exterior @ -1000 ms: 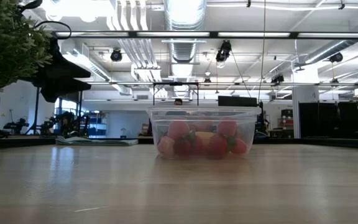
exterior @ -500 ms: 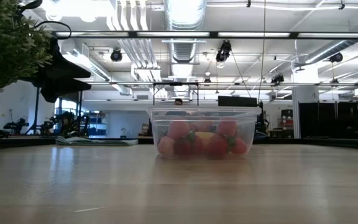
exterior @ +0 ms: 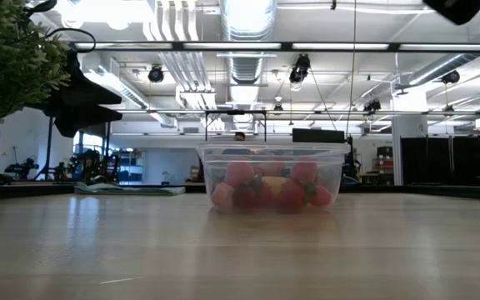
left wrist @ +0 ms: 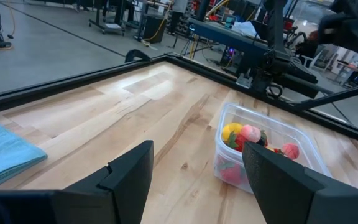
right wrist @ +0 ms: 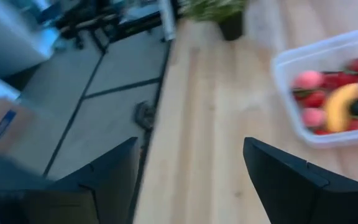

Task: Pick and placing Produce into tupperware
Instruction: Return to Home Position

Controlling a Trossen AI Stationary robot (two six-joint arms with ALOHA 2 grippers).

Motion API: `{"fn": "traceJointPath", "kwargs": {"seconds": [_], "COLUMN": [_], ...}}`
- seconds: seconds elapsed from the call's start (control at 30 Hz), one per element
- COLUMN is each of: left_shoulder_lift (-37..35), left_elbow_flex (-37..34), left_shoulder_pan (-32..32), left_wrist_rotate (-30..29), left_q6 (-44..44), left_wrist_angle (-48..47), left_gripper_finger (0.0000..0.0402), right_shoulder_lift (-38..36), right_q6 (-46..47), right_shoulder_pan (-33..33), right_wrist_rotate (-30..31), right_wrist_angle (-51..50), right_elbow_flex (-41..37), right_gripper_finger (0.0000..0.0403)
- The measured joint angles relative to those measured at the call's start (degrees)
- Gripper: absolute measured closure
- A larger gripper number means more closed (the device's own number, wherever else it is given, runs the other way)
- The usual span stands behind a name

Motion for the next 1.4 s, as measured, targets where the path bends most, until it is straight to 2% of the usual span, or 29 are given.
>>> {"fn": "traceJointPath", "kwargs": {"seconds": [0.1,0.3,0.47,0.6,0.8,0.87,1.1,1.27,1.4], "left_shoulder_lift": [0.01,0.0,0.0,-0.02,0.0,0.02,-0.02,0.02,0.02], "left_elbow_flex": [0.0,0.01,0.01,0.01,0.01,0.01,-0.01,0.01,0.01], "left_shoulder_pan": [0.01,0.01,0.0,0.0,-0.01,-0.01,0.0,0.0,0.01], "left_wrist_rotate": [0.0,0.0,0.0,0.0,0.0,0.0,0.0,0.0,0.0], "left_q6": [-0.01,0.0,0.0,-0.01,0.0,0.0,-0.02,-0.01,-0.01], "left_wrist_angle": [0.0,0.0,0.0,0.0,0.0,0.0,0.0,-0.01,0.0], "left_gripper_finger": [0.0168,0.0168,0.0168,0.0169,0.0168,0.0168,0.0168,0.0168,0.0168], "right_shoulder_lift": [-1.19,-2.89,-2.97,-3.82,-10.5,-13.38,-22.96,-30.43,-35.79], "right_q6": [-0.41,-6.81,-11.48,-12.93,-7.49,-5.89,-4.25,-2.18,-1.81], "right_shoulder_pan": [-6.27,-21.27,-30.04,-31.06,-31.04,-31.04,-31.04,-31.04,-31.06], "right_wrist_rotate": [-2.86,-16.87,-22.5,-22.97,-23.62,-23.64,-22.6,-15.77,-14.3], "right_wrist_angle": [-0.55,-0.81,-1.56,0.94,21.56,23.74,20.35,14.76,13.67], "right_elbow_flex": [0.0,0.0,-0.29,-3.89,-18.31,-21.36,-26.09,-28.74,-31.26], "right_gripper_finger": [0.0125,0.0127,0.0122,0.012,0.0125,0.0126,0.012,0.0123,0.0126]}}
